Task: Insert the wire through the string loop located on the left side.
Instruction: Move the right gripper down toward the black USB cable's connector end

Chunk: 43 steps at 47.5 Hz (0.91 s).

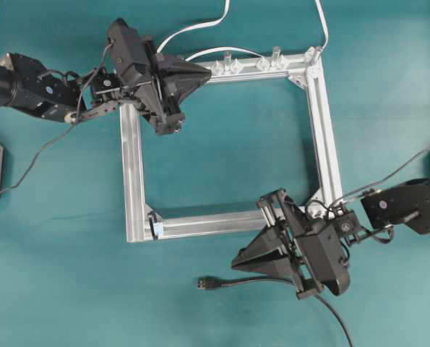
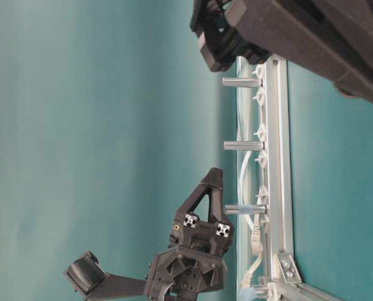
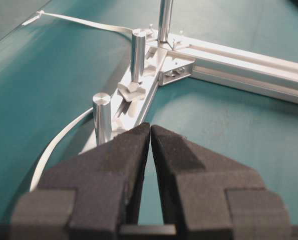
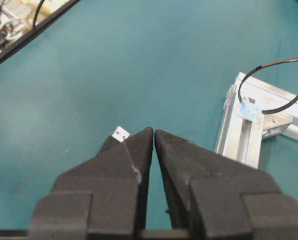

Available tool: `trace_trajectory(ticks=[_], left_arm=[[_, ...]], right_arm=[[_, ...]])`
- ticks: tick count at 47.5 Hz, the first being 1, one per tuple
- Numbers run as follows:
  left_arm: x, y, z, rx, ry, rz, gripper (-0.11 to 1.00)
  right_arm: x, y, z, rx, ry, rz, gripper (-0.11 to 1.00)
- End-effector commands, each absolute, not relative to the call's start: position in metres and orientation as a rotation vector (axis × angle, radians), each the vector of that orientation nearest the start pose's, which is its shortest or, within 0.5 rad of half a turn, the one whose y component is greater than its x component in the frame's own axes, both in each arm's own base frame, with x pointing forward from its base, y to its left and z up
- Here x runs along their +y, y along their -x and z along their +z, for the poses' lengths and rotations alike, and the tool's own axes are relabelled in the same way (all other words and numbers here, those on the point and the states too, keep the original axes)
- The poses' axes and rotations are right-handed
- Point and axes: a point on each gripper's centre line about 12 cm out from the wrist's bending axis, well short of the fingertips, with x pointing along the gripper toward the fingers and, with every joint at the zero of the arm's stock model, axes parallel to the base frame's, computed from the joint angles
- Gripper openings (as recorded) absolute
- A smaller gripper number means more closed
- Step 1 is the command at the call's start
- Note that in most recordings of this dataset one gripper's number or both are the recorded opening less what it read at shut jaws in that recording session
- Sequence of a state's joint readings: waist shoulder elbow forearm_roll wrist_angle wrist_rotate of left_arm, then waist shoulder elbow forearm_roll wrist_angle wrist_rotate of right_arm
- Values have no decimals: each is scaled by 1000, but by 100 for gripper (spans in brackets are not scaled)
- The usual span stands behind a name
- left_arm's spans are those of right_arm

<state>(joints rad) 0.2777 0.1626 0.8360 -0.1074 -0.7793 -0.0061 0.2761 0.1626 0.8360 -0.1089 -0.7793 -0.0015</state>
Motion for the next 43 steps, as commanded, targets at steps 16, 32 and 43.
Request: trace_trajectory(ticks=[16, 32, 43], left_arm=[[99, -370, 151, 342, 83, 285, 0], [70, -354, 187, 314, 72, 217, 0], [53, -326, 187, 398, 85, 183, 0]], right_arm=[[112, -374, 149, 159, 82, 324, 0], [124, -373, 152, 155, 57, 334, 0], [135, -369, 152, 172, -3, 307, 0]])
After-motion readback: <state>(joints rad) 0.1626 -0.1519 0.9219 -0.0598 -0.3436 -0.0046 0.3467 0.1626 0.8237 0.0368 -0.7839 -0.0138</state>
